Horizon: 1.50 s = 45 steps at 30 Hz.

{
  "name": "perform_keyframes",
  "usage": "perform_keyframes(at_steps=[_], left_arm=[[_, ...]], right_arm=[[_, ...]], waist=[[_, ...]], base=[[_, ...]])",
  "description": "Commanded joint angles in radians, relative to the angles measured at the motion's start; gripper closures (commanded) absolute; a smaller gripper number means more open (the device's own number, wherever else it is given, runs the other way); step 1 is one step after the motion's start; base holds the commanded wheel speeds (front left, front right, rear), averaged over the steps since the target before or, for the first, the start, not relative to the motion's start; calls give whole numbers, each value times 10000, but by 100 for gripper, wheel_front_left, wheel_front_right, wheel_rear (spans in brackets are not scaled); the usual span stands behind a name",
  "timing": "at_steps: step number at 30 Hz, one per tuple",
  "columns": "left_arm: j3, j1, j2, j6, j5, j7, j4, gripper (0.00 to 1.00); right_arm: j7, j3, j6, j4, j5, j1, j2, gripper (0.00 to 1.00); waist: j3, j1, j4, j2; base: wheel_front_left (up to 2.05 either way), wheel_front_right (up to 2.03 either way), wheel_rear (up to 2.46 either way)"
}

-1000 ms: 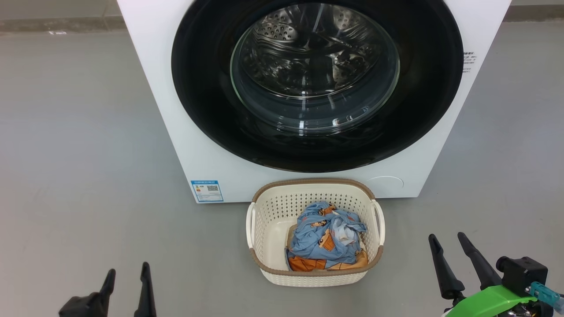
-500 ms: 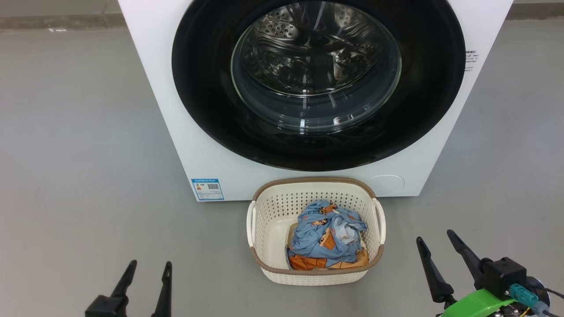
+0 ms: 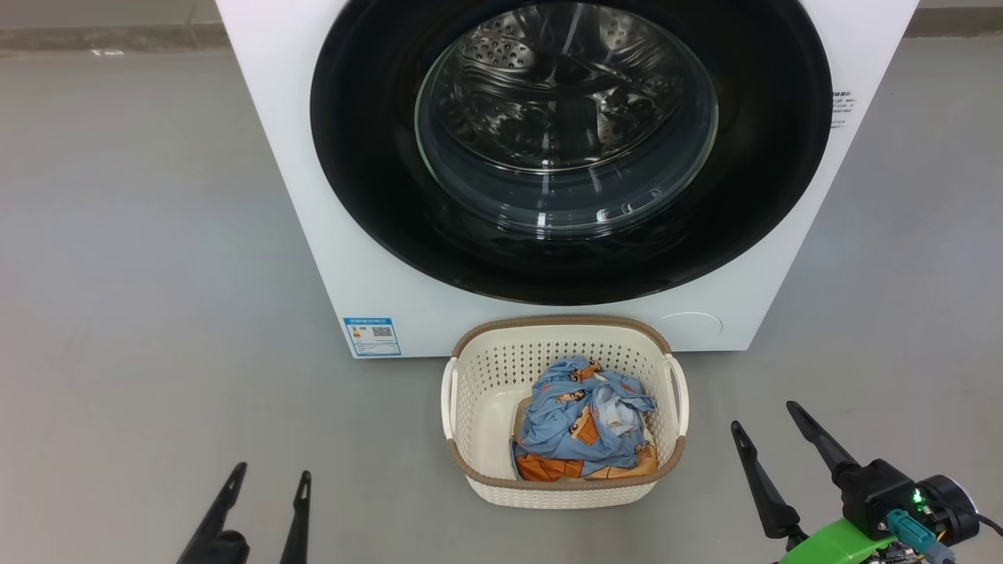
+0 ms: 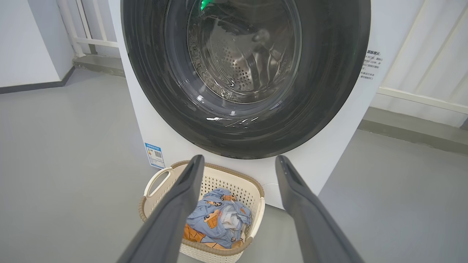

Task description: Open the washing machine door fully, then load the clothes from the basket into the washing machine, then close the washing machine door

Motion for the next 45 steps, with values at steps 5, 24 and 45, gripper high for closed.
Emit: perform_keyframes(at_steps=[5, 24, 45], left_arm=[[596, -136, 89, 1, -47, -91, -141, 0], [1259, -83, -151, -192, -11, -91, -1, 0], [1489, -117, -355, -391, 57, -92, -181, 0]], right_arm=[[-124, 183, -11, -263, -54, -203, -164, 0], [-124, -250, -11, -255, -55, -110, -121, 0], [-124, -237, -11, -199, -13, -85, -38, 0]], waist=[[2, 0, 2, 0], [42, 0, -77, 0], [121, 0, -183, 0]], base=[[0, 0, 0], [0, 0, 0], [75, 75, -151]])
